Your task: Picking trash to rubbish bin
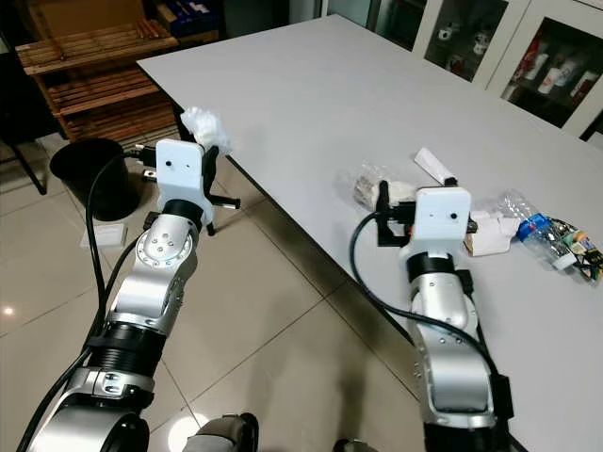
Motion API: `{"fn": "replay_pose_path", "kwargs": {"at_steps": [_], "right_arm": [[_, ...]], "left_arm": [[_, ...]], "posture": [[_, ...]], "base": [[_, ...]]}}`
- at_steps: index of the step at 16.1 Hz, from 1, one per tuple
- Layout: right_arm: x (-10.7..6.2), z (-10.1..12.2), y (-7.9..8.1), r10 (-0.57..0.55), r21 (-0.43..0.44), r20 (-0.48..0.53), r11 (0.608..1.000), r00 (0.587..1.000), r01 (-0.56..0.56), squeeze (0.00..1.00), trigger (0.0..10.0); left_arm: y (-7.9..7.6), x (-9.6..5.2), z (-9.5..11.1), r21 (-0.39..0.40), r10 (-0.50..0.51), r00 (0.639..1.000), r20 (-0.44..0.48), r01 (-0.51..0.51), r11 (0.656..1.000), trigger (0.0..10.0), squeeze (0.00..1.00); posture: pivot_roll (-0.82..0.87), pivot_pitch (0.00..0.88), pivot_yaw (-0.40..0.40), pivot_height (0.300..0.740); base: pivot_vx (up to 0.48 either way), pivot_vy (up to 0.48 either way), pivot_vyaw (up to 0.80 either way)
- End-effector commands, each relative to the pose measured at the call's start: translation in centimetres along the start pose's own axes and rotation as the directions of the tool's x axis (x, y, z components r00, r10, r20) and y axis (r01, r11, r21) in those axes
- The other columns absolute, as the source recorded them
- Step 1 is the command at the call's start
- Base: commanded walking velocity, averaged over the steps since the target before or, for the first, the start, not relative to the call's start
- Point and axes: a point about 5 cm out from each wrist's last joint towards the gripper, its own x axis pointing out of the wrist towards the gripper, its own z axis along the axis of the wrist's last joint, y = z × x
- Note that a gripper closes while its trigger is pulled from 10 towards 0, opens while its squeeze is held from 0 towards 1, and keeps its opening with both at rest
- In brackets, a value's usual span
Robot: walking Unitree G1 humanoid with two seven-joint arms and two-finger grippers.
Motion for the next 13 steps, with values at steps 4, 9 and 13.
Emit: {"fn": "replay_pose_path", "kwargs": {"at_steps": [4,9,13], "right_arm": [[0.8,0.1,-1.4,-0.032,-0.016,-0.004,0.999,0.999,0.032,0.00,10.0],[1.7,-2.2,-0.8,0.048,-0.034,-0.113,0.998,0.992,-0.052,0.00,10.0],[3.0,-3.0,-1.1,0.091,-0.066,-0.112,0.993,0.990,-0.099,0.00,10.0]], "left_arm": [[-0.2,0.0,-0.6,0.010,-0.035,0.998,-0.044,0.036,0.999,0.0,0.00],[-0.3,-0.5,-0.9,0.025,-0.062,0.996,-0.064,0.063,0.998,0.0,0.00],[0.9,-1.1,-0.7,0.060,-0.070,0.995,-0.066,0.074,0.995,0.0,0.00]], "posture": [[0.22,0.162,-0.049,0.740],[0.25,0.192,-0.034,0.740],[0.32,0.244,-0.010,0.740]], "base": [[0.000,0.000,0.00],[0.000,0.000,0.00],[0.000,0.000,0.00]]}}
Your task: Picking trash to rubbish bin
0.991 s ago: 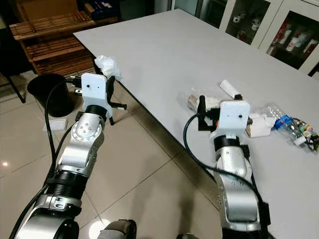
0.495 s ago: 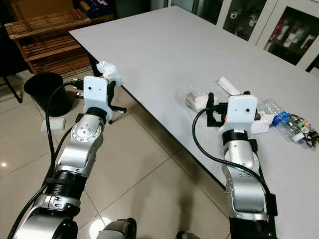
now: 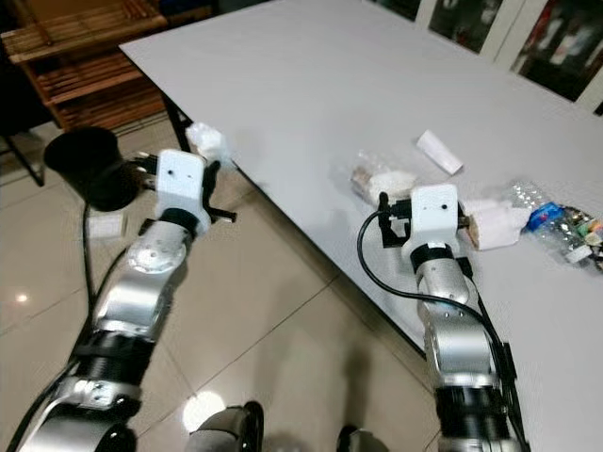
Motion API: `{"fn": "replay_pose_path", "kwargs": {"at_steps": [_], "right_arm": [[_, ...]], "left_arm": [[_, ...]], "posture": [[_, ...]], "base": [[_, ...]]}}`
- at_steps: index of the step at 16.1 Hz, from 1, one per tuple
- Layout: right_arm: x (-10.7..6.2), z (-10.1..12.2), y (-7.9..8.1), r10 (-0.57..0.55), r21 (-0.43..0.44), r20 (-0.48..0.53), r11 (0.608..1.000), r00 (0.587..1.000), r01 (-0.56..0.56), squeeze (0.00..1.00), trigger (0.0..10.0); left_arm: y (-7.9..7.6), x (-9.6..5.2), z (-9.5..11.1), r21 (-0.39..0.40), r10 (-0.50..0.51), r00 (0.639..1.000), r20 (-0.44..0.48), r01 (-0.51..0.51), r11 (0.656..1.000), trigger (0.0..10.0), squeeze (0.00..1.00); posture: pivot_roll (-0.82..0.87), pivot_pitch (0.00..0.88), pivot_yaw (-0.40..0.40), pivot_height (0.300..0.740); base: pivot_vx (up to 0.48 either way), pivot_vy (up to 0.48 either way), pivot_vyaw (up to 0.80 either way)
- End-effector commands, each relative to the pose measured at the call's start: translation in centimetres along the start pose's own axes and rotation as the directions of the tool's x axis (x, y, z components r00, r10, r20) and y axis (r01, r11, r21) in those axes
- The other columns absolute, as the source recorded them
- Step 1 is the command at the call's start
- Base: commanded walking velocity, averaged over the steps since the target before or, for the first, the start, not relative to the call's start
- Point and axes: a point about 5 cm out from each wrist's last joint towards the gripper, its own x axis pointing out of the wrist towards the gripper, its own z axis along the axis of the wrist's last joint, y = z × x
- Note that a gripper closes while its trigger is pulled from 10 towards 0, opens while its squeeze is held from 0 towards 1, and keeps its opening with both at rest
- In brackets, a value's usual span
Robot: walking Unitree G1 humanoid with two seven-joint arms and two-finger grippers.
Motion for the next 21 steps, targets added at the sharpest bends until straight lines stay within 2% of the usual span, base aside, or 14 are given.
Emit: {"fn": "replay_pose_path", "kwargs": {"at_steps": [1,4,9,12,16,21], "right_arm": [[0.4,-0.1,-0.7,0.008,-0.010,0.016,1.000,1.000,-0.007,0.00,10.0],[1.7,0.9,-1.3,0.057,-0.024,0.093,0.998,0.994,-0.054,0.00,10.0],[3.0,1.8,-1.0,0.125,-0.050,0.151,0.992,0.981,-0.118,0.00,10.0],[4.4,2.3,-0.6,0.209,-0.111,0.170,0.975,0.963,-0.192,0.00,10.0],[5.2,1.0,-1.0,0.239,-0.136,0.109,0.965,0.965,-0.224,0.00,10.0],[4.9,-1.6,-1.0,0.234,-0.193,0.008,0.954,0.972,-0.228,0.00,10.0]], "left_arm": [[0.3,-0.4,0.0,0.022,-0.015,1.000,-0.012,0.015,1.000,0.0,0.00],[1.6,-1.5,-0.1,0.059,-0.006,1.000,-0.027,0.007,0.998,0.0,0.00],[2.0,-2.1,0.3,0.075,-0.013,0.999,-0.031,0.015,0.997,0.0,0.00],[2.3,-2.3,0.6,0.088,-0.016,0.999,-0.035,0.019,0.996,0.0,0.00],[2.5,-2.5,0.9,0.094,-0.021,0.999,-0.041,0.024,0.995,0.0,0.00],[2.6,-2.6,1.0,0.097,-0.020,0.999,-0.043,0.024,0.995,0.0,0.00]], "posture": [[0.34,0.256,-0.002,0.740],[0.41,0.285,0.018,0.740],[0.43,0.294,0.027,0.740],[0.45,0.300,0.034,0.740],[0.47,0.302,0.039,0.740],[0.48,0.302,0.036,0.740]], "base": [[0.000,0.000,0.00],[0.000,0.000,0.00],[0.000,0.000,0.00],[0.000,0.000,0.00],[0.000,0.000,0.00],[0.000,0.000,0.00]]}}
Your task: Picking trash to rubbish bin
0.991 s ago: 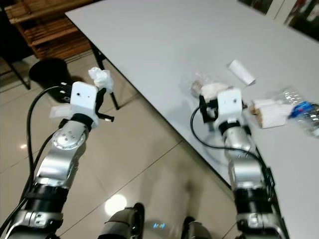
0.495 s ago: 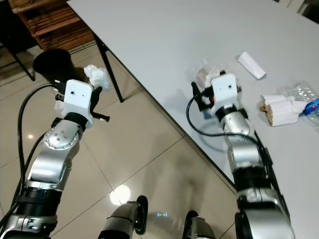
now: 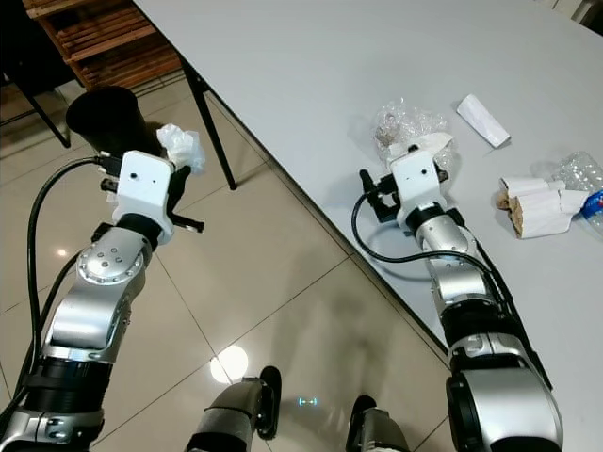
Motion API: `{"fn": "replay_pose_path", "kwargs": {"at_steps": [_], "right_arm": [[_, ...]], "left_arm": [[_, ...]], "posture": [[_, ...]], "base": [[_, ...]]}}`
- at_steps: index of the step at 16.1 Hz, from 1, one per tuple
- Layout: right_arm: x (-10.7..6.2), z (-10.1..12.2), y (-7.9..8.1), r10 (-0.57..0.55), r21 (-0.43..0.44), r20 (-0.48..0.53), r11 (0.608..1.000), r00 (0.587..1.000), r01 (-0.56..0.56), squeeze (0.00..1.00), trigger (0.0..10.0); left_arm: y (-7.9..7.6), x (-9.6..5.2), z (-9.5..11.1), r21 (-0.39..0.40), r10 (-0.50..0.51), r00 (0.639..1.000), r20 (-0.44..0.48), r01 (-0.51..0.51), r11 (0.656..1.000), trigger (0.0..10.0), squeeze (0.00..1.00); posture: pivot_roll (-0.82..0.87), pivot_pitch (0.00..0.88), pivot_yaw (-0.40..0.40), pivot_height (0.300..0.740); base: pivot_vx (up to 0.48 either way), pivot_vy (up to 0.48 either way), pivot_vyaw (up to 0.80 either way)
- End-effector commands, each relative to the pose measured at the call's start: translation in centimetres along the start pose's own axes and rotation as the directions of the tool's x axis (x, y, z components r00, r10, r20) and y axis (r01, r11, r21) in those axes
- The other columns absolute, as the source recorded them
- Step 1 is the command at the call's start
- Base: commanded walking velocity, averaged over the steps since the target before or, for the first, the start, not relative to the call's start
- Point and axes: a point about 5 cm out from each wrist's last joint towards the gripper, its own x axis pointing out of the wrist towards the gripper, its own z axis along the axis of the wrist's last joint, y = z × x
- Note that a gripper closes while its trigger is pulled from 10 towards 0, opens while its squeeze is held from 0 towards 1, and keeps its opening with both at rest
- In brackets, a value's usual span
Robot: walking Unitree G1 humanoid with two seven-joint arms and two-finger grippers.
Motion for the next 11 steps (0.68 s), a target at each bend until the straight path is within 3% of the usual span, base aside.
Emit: {"fn": "replay_pose_path", "kwargs": {"at_steps": [1,4,5,6,7,11], "right_arm": [[-0.9,-2.3,0.1,-0.015,-0.032,-0.112,0.999,0.994,0.012,0.00,10.0],[-1.5,-3.6,-0.9,-0.105,-0.083,-0.186,0.992,0.977,0.091,0.00,9.9],[-1.9,-4.3,-1.1,-0.115,-0.096,-0.228,0.991,0.967,0.095,0.00,9.4],[-2.6,-5.6,-0.9,-0.114,-0.104,-0.289,0.991,0.950,0.087,0.00,1.2],[-2.8,-5.9,-0.8,-0.109,-0.099,-0.298,0.992,0.948,0.082,0.00,0.0],[-3.2,-6.8,0.2,-0.066,-0.050,-0.354,0.997,0.933,0.052,0.00,0.0]], "left_arm": [[0.0,-0.3,0.1,0.008,-0.009,1.000,0.000,0.009,1.000,0.0,0.00],[-0.1,-0.2,0.1,0.006,-0.008,1.000,-0.001,0.008,1.000,0.0,0.00],[-0.1,-0.2,0.1,0.005,-0.008,1.000,-0.002,0.008,1.000,0.0,0.00],[-0.2,-0.2,0.1,0.002,-0.010,1.000,-0.001,0.010,1.000,0.0,0.00],[-0.3,-0.1,0.1,0.002,-0.009,1.000,0.000,0.009,1.000,0.0,0.00],[-0.3,-0.1,0.2,-0.001,-0.011,1.000,0.000,0.011,1.000,0.0,0.00]], "posture": [[0.48,0.301,0.036,0.740],[0.48,0.297,0.033,0.740],[0.48,0.296,0.033,0.740],[0.48,0.294,0.032,0.740],[0.48,0.293,0.032,0.740],[0.48,0.292,0.034,0.740]], "base": [[0.000,0.000,0.00],[0.000,0.000,0.00],[0.000,0.000,0.00],[0.000,0.000,0.00],[0.000,0.000,0.00],[0.000,0.000,0.00]]}}
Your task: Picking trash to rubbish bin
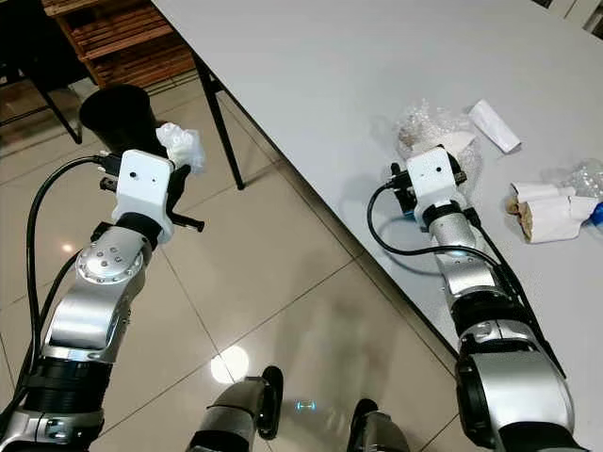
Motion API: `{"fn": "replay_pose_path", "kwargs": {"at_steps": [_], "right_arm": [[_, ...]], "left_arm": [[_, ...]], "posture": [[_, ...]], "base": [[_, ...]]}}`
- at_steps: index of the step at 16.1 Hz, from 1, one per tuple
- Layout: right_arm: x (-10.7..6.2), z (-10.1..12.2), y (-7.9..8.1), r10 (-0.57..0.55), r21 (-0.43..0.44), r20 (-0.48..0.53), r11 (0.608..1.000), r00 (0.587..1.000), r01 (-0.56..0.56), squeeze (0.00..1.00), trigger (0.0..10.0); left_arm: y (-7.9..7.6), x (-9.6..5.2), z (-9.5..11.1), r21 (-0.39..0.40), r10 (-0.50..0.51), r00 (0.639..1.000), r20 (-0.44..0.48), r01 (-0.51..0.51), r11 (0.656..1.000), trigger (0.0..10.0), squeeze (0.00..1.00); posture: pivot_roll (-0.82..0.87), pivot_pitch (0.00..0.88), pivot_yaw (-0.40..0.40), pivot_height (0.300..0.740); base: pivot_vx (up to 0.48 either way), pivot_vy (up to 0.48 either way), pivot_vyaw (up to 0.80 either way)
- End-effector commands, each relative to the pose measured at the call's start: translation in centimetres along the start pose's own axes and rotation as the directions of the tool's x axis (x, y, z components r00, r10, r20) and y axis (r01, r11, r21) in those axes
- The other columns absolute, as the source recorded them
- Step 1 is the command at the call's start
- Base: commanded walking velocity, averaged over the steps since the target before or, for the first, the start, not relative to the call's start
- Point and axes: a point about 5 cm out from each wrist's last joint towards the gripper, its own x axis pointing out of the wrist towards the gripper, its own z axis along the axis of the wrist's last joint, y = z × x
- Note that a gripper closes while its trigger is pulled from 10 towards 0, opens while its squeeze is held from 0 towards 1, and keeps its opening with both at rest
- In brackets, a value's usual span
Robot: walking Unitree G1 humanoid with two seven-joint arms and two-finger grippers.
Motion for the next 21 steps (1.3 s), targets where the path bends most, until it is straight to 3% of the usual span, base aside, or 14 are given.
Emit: {"fn": "replay_pose_path", "kwargs": {"at_steps": [1,12,18,21], "right_arm": [[-2.7,-5.6,2.3,0.104,0.042,-0.271,0.995,0.957,-0.096,0.00,0.0],[-2.9,-6.0,3.1,0.167,0.088,-0.297,0.985,0.940,-0.147,0.00,0.0],[-2.7,-5.7,2.3,0.139,0.085,-0.284,0.989,0.949,-0.119,0.00,0.0],[-1.4,-3.3,0.5,0.049,0.050,-0.155,0.998,0.987,-0.041,0.00,0.0]], "left_arm": [[-0.3,0.0,0.1,0.000,-0.013,1.000,-0.003,0.013,1.000,0.0,0.00],[-0.3,0.2,0.3,0.001,-0.014,1.000,0.006,0.014,1.000,0.0,0.00],[-0.4,0.4,0.4,0.000,-0.013,1.000,0.014,0.013,1.000,0.0,0.00],[-0.8,0.7,0.5,-0.009,-0.007,1.000,0.022,0.007,1.000,0.0,0.00]], "posture": [[0.48,0.290,0.033,0.740],[0.48,0.276,0.038,0.740],[0.48,0.263,0.033,0.740],[0.46,0.245,0.022,0.740]], "base": [[0.000,0.000,0.00],[0.000,0.000,0.00],[0.000,0.000,0.00],[0.000,0.000,0.00]]}}
